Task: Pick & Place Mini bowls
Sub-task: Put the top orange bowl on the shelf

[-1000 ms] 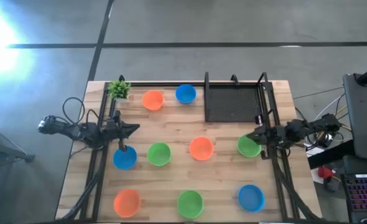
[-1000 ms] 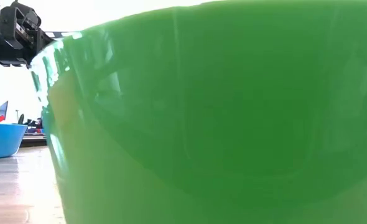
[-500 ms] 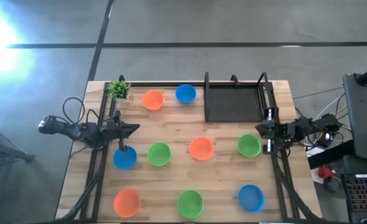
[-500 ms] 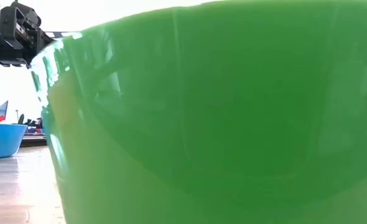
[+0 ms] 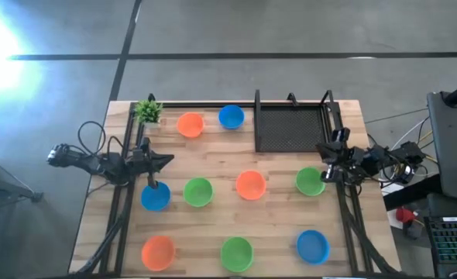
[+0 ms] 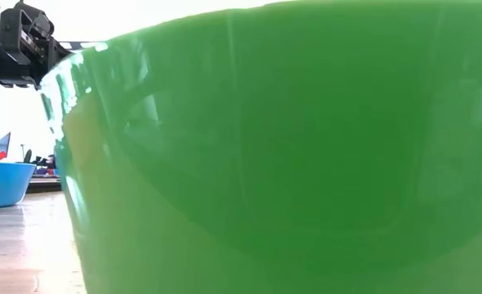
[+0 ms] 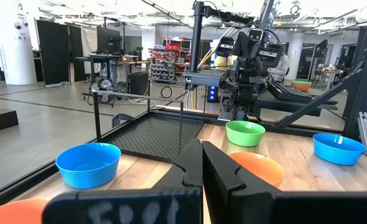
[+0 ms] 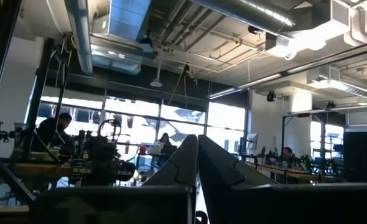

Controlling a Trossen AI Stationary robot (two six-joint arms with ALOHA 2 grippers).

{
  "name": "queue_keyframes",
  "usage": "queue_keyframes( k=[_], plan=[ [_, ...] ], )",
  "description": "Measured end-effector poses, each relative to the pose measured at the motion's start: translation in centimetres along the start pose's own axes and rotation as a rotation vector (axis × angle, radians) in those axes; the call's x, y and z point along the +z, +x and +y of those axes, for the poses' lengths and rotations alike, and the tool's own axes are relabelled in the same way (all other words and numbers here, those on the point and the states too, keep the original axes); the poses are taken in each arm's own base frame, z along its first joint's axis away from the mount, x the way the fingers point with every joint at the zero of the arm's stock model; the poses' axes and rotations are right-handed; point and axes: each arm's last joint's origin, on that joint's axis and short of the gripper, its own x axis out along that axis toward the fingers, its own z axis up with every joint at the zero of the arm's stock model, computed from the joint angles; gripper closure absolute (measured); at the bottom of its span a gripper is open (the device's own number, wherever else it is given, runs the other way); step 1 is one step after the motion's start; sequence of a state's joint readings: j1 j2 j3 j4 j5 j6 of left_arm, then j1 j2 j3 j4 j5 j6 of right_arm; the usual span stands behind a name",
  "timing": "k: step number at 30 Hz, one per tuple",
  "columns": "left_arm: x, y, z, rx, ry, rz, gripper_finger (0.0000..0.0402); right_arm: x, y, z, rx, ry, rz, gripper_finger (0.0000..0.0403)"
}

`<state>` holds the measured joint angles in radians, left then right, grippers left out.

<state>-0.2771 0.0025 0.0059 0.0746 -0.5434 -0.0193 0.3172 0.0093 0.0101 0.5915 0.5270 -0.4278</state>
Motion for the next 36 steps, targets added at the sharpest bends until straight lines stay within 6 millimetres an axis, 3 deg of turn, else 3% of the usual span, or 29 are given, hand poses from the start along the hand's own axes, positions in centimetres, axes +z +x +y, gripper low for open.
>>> queue_keyframes(
  k=[11, 31, 36],
  plan=[
    [0.0, 0.0, 0.0, 0.0, 0.0, 0.0, 0.0402, 0.72, 0.2, -0.2, -0.003, 0.086, -0.007, 0.0394],
    [0.4, -0.01, 0.0, -0.001, -0.015, -0.037, 0.0402, 0.27, 0.2, -0.46, -0.133, 0.058, 0.091, 0.0394],
    [0.63, -0.01, 0.0, 0.002, 0.073, -0.039, 0.0402, 0.1, 0.19, -0.39, -0.126, 0.044, 0.107, 0.0394]
  ],
)
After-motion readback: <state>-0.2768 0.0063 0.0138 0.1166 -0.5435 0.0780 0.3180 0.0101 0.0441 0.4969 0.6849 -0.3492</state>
